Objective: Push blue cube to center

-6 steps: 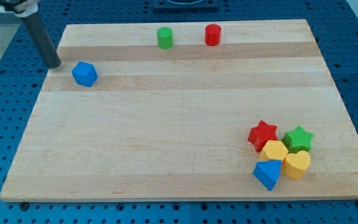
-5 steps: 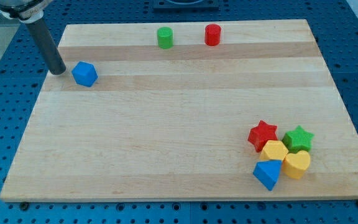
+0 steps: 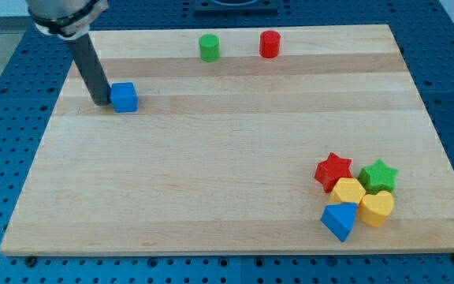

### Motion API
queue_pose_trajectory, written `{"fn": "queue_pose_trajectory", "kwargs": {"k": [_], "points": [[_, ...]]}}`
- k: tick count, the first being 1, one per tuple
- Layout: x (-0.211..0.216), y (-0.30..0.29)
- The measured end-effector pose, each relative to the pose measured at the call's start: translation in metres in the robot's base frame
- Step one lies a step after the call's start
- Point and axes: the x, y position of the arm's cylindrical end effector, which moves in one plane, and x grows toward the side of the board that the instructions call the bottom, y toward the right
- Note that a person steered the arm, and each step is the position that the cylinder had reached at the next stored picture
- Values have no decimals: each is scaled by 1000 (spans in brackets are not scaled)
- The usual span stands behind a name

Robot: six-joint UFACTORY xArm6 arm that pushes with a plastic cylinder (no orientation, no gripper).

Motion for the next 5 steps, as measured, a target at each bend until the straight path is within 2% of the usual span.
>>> {"fn": "queue_pose_trajectory", "kwargs": {"k": [3,5], "points": [[-9,67],[-9,140]]}}
